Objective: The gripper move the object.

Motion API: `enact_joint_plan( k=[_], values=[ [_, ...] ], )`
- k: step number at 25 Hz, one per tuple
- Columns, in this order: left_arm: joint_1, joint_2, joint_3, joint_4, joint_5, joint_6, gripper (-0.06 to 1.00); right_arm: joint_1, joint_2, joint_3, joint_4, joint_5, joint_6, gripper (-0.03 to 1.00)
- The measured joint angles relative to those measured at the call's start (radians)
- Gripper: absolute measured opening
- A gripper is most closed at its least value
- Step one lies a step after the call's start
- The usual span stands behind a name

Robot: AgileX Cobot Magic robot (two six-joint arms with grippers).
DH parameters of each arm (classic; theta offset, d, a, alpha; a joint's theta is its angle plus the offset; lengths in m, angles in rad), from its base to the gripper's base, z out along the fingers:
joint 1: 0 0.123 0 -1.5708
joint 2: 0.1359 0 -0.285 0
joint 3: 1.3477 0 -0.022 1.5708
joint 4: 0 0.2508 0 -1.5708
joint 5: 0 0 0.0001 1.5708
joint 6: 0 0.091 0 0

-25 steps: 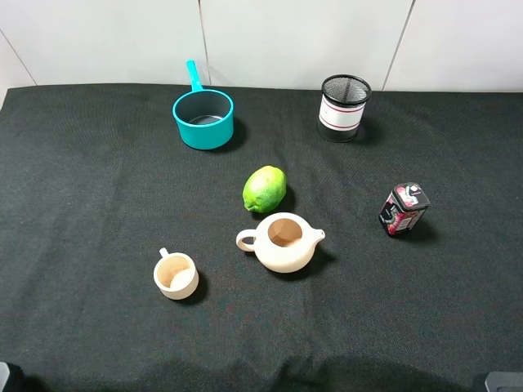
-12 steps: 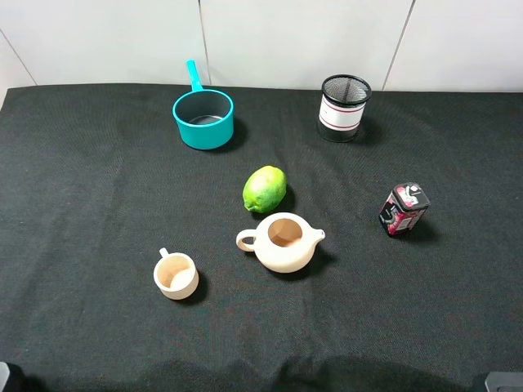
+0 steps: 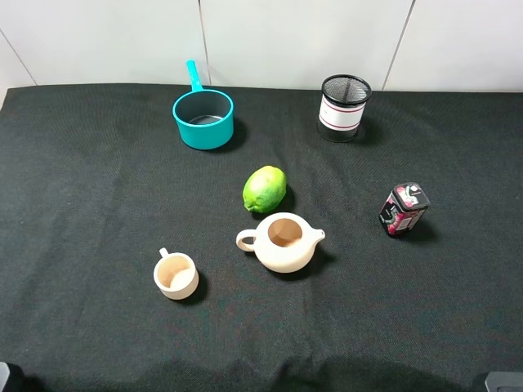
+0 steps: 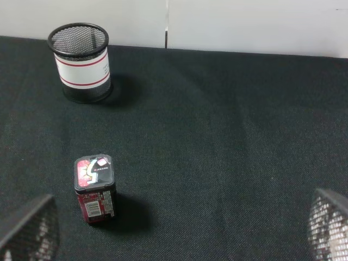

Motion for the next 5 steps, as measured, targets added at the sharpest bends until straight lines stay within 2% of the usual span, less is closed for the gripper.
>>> enact_joint_plan(
  k=[5],
  values=[
    [0.0, 0.0, 0.0, 0.0, 0.0, 0.0, 0.97, 0.0, 0.0, 0.0, 0.0, 0.0, 0.0, 0.69]
  ],
)
